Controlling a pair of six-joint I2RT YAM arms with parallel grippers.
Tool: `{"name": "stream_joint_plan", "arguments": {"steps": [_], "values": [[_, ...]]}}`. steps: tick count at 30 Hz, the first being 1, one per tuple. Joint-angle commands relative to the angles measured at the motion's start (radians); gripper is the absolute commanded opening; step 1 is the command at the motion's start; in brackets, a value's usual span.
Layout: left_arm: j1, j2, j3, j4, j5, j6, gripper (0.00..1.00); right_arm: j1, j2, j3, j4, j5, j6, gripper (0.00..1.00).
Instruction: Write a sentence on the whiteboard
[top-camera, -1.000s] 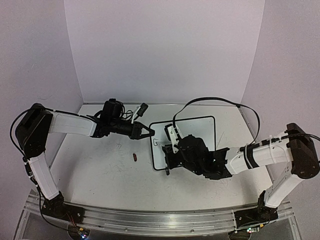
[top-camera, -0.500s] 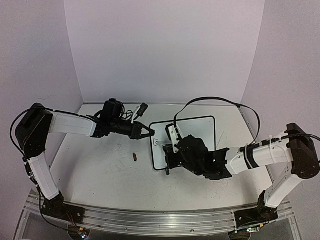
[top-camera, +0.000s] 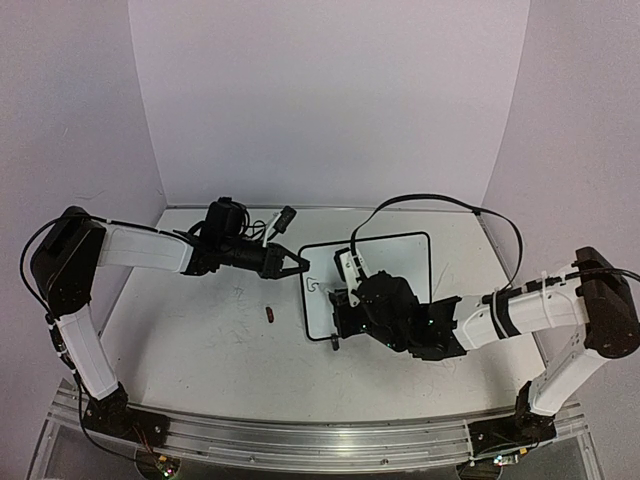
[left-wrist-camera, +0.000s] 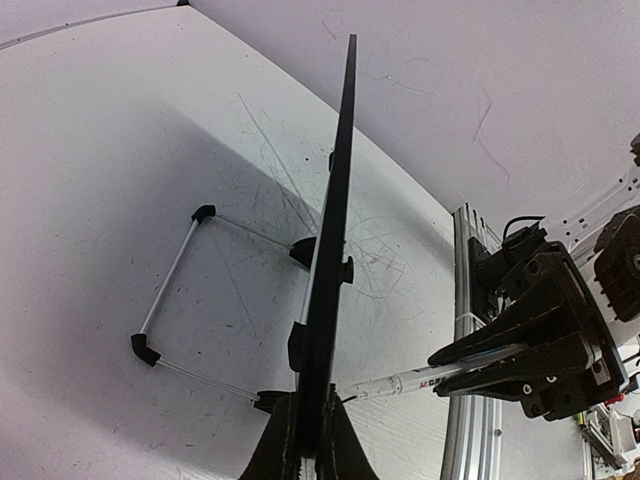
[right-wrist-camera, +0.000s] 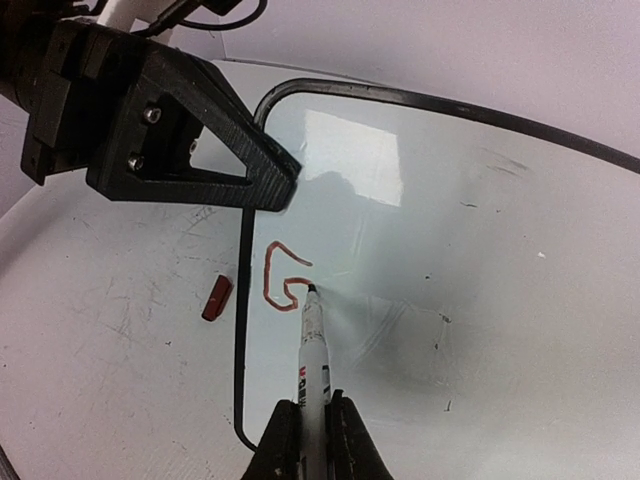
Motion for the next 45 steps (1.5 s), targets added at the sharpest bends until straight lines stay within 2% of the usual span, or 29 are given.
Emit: {"name": "stream_joint_plan", "arguments": {"steps": [1, 45], "values": [[-0.007, -0.004, -0.015, -0.061, -0.064, 0.024, 0.0, -0.002, -0.002, 0.009, -0.008, 0.001, -0.002, 0.0], [-0.008, -0.004, -0.014, -0.063, -0.066, 0.029, 0.0, -0.002, -0.011, -0.007, -0.056, -0.048, 0.045, 0.0]]}}
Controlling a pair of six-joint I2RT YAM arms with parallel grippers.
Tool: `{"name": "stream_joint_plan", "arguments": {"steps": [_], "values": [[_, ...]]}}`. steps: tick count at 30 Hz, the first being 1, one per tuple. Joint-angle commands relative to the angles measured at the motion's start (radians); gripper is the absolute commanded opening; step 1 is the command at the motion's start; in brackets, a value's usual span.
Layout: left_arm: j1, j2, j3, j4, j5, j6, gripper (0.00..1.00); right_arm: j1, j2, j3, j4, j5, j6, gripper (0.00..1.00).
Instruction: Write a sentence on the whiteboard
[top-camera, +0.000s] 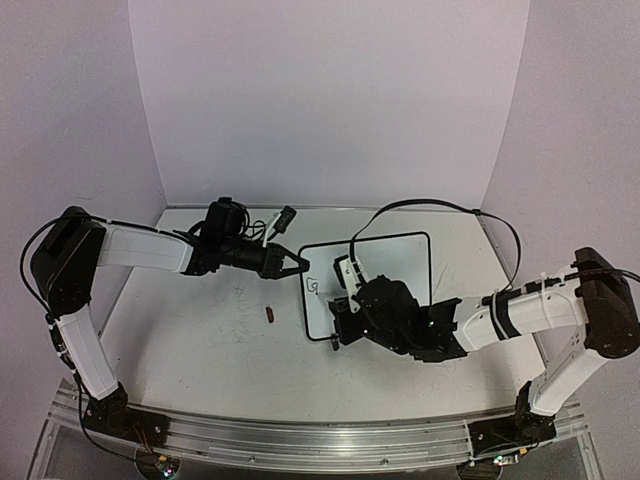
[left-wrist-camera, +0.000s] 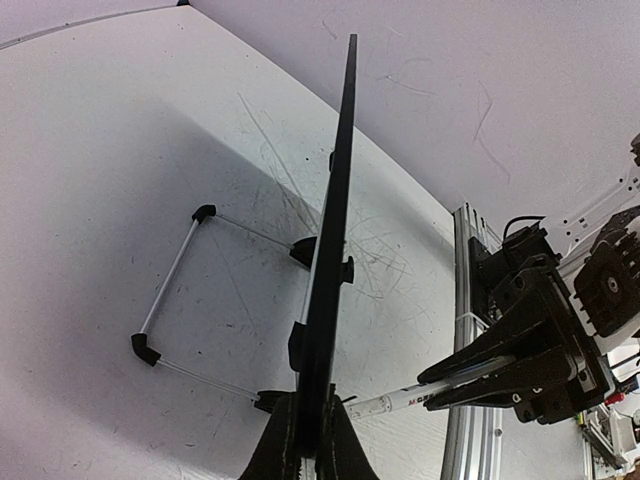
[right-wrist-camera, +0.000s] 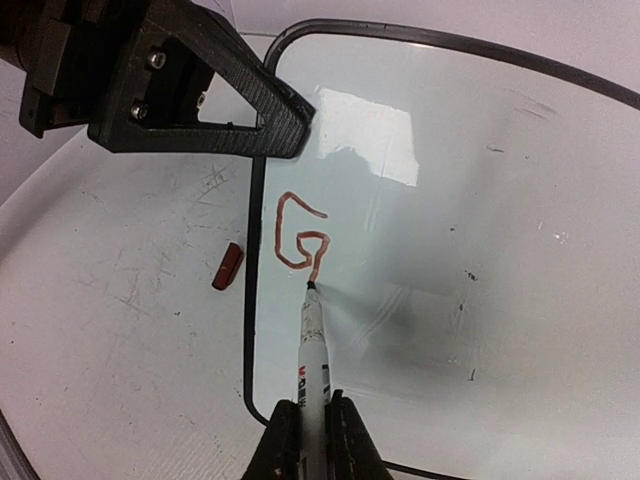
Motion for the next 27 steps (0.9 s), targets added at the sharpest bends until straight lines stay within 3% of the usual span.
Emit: {"name": "stream_joint_plan", "arguments": {"steps": [1, 8, 27], "values": [[-0.007, -0.004, -0.014, -0.063, -0.066, 0.028, 0.0, -0.002, -0.02, 0.009, -0.016, 0.001, -0.003, 0.0], [-0.008, -0.004, -0.013, -0.063, -0.067, 0.028, 0.0, -0.002, -0.113, -0.042, 0.058, -0.002, -0.018, 0.0], [-0.007, -0.012, -0.016, -0.066, -0.067, 0.031, 0.0, -0.011, -0.05, 0.001, 0.065, 0.053, -0.014, 0.0]]}}
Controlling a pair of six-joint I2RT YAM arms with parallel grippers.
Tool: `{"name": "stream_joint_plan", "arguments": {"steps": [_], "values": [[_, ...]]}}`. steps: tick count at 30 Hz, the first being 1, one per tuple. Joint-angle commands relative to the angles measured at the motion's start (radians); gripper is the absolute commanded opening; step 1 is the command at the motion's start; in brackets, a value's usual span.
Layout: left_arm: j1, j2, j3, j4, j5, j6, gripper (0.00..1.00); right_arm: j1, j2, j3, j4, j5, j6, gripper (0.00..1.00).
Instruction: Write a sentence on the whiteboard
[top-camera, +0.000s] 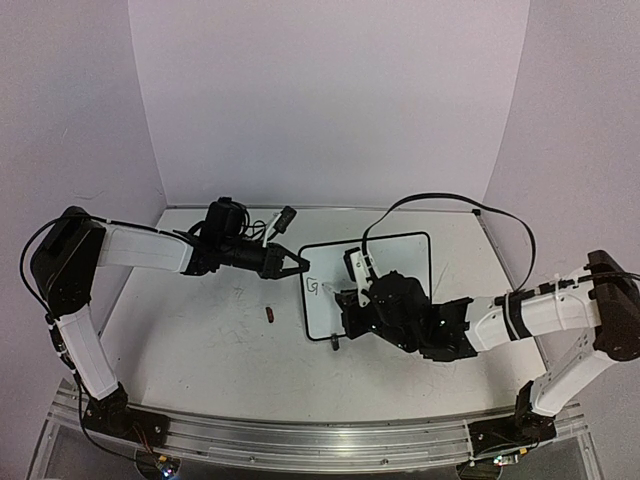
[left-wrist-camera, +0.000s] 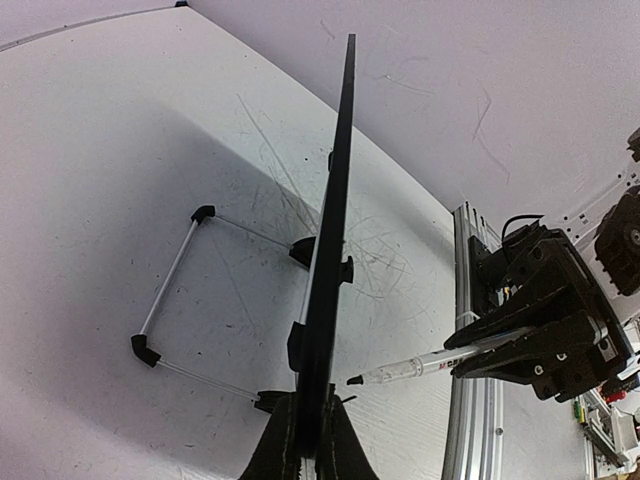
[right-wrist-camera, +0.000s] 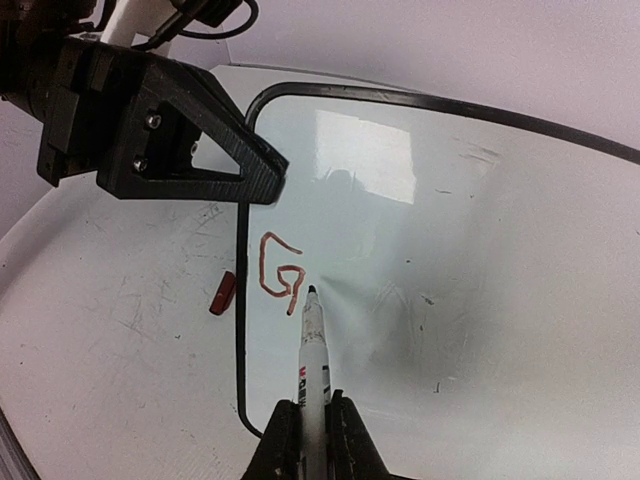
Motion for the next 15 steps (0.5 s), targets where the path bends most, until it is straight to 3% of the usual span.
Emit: {"name": "stream_joint_plan", "arguments": {"steps": [1, 15], "values": [[-0.007, -0.011, -0.016, -0.066, -0.069, 0.025, 0.0, -0.006, 0.018, 0.042, 0.028, 0.025, 0.001, 0.0], [-0.007, -0.01, -0.014, -0.066, -0.069, 0.026, 0.0, -0.007, 0.029, 0.047, 0.045, 0.034, -0.006, 0.0]]}}
